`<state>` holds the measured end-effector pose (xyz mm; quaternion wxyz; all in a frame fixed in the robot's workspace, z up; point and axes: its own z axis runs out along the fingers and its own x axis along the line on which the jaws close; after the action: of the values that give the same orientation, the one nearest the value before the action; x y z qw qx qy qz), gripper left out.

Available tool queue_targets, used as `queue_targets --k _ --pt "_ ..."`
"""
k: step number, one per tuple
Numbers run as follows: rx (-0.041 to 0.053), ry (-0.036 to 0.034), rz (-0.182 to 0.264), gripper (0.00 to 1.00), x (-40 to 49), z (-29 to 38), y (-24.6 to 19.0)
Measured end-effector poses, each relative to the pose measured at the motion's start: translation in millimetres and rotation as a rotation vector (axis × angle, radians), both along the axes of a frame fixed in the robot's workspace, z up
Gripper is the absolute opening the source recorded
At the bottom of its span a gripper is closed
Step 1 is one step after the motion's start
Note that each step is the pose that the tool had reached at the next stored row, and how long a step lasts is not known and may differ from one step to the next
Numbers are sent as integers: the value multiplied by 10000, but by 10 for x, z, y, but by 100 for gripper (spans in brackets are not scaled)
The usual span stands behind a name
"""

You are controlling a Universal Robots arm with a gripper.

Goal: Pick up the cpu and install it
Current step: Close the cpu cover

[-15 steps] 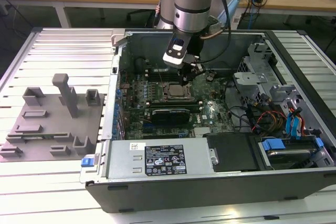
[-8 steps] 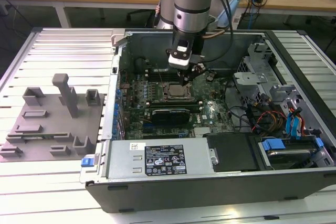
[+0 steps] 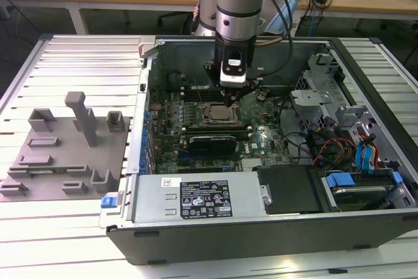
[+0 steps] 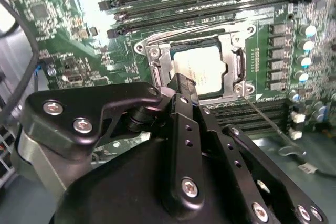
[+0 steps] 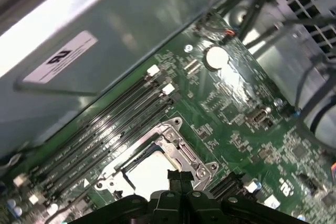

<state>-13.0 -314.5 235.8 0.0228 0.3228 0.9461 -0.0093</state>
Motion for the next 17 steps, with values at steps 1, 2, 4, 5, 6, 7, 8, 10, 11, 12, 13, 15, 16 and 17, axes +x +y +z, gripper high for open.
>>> queue_targets --k 1,2,4,5,6,7,8,10,11,12,13,15,16,17 --pt "0 0 185 11 0 -1 0" --pt "-1 0 457 11 0 -2 0" --pt "0 0 867 11 0 -4 0" --pt "-1 0 1084 11 0 -6 0" --pt "-2 0 1461 11 0 -8 0" --pt "-2 0 1694 11 0 -10 0" --pt "-3 1 1901 11 0 -11 0" --pt "-5 0 2572 11 0 -19 -1" --pt "-6 1 2758 11 -1 -21 -1" --pt "-6 1 2959 11 -1 -25 -1" --pt "-4 0 3307 11 0 -32 0" --pt "-4 -1 4102 11 0 -46 0" --pt "-4 -1 4445 11 0 -52 0" --pt "-4 -1 4707 11 0 -57 0"
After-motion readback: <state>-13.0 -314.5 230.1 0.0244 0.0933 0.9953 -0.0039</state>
